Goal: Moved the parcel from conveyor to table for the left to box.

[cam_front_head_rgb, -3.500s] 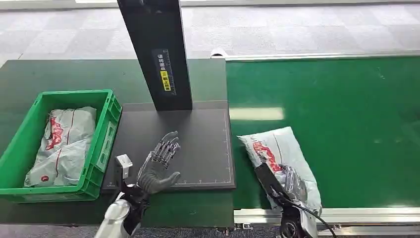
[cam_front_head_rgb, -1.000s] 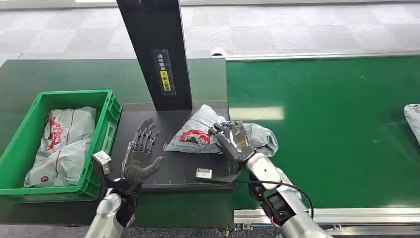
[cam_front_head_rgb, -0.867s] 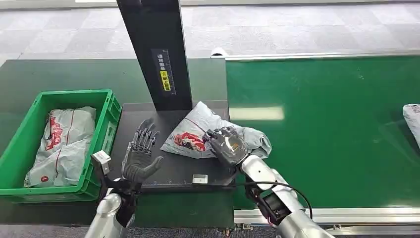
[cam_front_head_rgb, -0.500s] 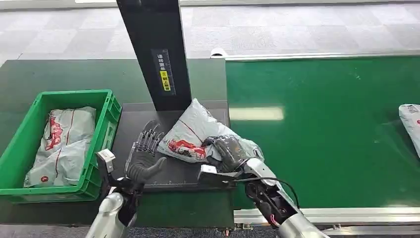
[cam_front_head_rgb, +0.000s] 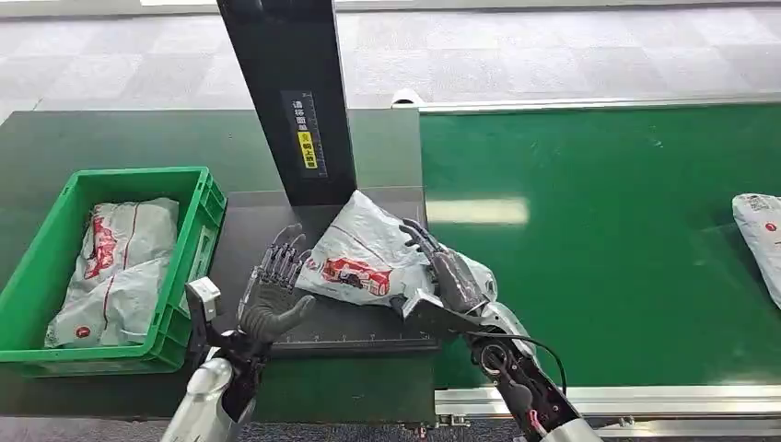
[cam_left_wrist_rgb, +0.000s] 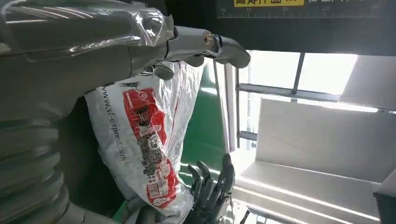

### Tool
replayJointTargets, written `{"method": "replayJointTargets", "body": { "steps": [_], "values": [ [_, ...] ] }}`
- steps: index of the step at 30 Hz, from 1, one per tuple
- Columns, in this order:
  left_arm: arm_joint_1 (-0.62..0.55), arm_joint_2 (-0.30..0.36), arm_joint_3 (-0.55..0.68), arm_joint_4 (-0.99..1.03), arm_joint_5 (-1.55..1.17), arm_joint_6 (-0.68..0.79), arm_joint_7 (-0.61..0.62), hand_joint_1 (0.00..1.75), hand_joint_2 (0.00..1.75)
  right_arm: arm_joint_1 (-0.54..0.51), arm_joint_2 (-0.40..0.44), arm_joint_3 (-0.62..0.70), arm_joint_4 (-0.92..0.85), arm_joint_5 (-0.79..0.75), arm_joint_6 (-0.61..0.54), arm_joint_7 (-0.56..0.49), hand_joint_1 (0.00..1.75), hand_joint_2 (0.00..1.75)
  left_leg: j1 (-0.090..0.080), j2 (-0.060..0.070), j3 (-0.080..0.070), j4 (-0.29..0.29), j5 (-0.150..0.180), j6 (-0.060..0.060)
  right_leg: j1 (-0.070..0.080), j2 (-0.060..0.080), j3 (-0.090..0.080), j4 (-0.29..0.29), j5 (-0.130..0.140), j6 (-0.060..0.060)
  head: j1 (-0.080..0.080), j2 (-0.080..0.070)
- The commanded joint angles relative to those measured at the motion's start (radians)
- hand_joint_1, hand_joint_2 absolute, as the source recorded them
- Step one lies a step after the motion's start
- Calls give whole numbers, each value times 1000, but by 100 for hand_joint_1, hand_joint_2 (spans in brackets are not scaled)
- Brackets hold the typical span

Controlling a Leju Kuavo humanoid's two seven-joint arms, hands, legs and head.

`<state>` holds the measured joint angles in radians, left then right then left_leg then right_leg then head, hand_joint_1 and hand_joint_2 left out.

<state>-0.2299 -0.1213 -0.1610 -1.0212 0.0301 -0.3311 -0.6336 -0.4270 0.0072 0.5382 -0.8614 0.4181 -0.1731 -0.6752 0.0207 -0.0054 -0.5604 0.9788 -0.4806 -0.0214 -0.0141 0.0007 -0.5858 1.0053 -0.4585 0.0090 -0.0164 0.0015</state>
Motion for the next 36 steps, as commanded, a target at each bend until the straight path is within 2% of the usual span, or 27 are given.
{"method": "replayJointTargets", "body": {
  "steps": [1,2,3,5,8,11,17,25,26,28,29,36],
  "values": [
    [14,12,-4,-1,-5,-31,12,0,175,119,-18,-93,-188,-210,307,-21,0,175,0,-1,2,-1,0,1,0,-1,2,-1,-1,-1,0,0],
    [14,11,-4,-1,-5,-31,12,0,175,124,-19,-94,-192,-210,306,-21,0,175,0,-1,1,-1,0,1,0,-2,1,-1,-1,0,0,0],
    [20,11,-2,-11,-9,-24,12,0,175,156,-18,-118,-247,-258,362,-23,0,175,0,-1,2,-1,-1,2,0,-2,2,-1,-1,-1,0,0],
    [32,14,2,-28,-20,-6,15,0,175,179,-19,-140,-292,-275,370,-13,0,175,0,-1,1,0,0,1,0,-1,1,0,-1,0,0,0],
    [52,15,10,-56,-41,21,14,0,175,204,-18,-174,-333,-250,319,2,0,175,-1,0,1,0,-1,2,0,-1,1,0,-1,-1,0,0],
    [72,11,6,-92,-76,53,15,0,175,254,-5,-236,-381,-288,316,13,0,175,0,0,0,0,0,1,0,-1,0,0,0,0,0,0],
    [67,17,-32,-111,-179,104,60,0,175,336,10,-300,-483,-259,294,23,0,175,0,-2,0,-1,0,1,0,-2,1,-1,-1,-1,0,0],
    [49,10,-28,-115,-213,125,70,0,175,348,36,-353,-538,-262,296,39,0,175,0,0,0,0,0,1,0,-1,0,0,0,0,0,0],
    [49,6,-22,-121,-214,123,68,0,175,348,49,-371,-552,-198,214,69,0,175,-1,0,0,0,0,1,0,-1,1,0,0,-1,0,0],
    [62,4,-14,-142,-169,58,80,0,175,349,73,-395,-542,55,-72,165,0,175,0,-1,0,0,0,1,0,-1,0,0,0,0,0,0],
    [64,4,-16,-145,-153,31,87,0,175,349,81,-410,-531,86,-119,195,0,175,0,-1,0,0,0,1,0,-1,0,0,0,-1,0,0],
    [10,-22,-87,-137,-251,80,87,0,175,349,107,-532,-478,12,-159,230,0,175,0,-2,1,0,0,1,0,-3,2,-1,-1,0,0,0]
  ]
}}
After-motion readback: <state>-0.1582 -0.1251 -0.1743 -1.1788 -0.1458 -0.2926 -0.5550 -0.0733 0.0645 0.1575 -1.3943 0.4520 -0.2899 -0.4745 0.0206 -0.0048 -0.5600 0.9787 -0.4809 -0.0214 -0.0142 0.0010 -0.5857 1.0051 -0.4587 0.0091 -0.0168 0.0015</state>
